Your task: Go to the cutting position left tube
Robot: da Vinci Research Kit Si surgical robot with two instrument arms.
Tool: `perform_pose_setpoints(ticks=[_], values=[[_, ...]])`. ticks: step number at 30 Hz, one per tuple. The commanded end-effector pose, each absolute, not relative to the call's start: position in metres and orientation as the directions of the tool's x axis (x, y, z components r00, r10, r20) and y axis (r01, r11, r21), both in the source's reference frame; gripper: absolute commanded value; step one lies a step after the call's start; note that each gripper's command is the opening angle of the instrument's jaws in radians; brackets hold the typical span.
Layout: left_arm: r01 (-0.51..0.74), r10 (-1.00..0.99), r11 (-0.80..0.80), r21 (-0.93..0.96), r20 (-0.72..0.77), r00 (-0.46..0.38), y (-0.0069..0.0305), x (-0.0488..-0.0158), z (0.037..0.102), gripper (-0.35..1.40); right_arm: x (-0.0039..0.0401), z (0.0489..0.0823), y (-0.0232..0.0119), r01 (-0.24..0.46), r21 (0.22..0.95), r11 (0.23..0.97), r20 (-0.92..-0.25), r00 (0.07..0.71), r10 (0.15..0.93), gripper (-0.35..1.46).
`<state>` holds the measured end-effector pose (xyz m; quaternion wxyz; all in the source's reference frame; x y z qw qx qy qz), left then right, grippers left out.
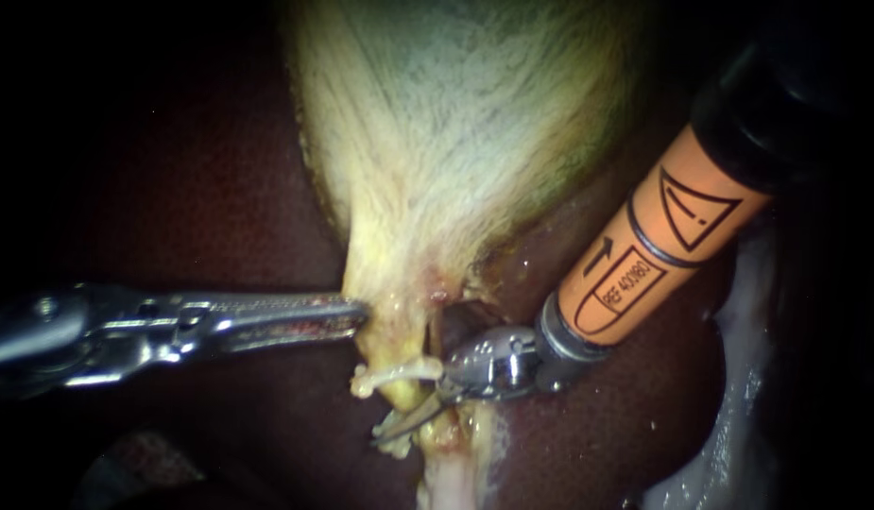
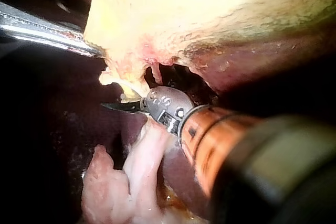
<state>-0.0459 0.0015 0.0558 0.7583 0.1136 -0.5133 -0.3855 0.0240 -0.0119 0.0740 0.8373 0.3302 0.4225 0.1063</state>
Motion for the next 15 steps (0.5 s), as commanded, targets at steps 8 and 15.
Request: perform_pose_setpoints(ticks=[8,15], values=[[0.468,-0.701,0.677,0.568,0.691,0.176,0.0015,-0.0459,0.0558,-0.35,0.024,0.0741,-0.0118,0.101,0.643,0.76,-0.637,0.622,0.456,1.18],[0.468,-0.701,0.677,0.568,0.691,0.176,0.0015,-0.046,0.0559,-0.35,0.024,0.0741,-0.0119,0.101,0.642,0.76,-0.637,0.622,0.456,1.18]])
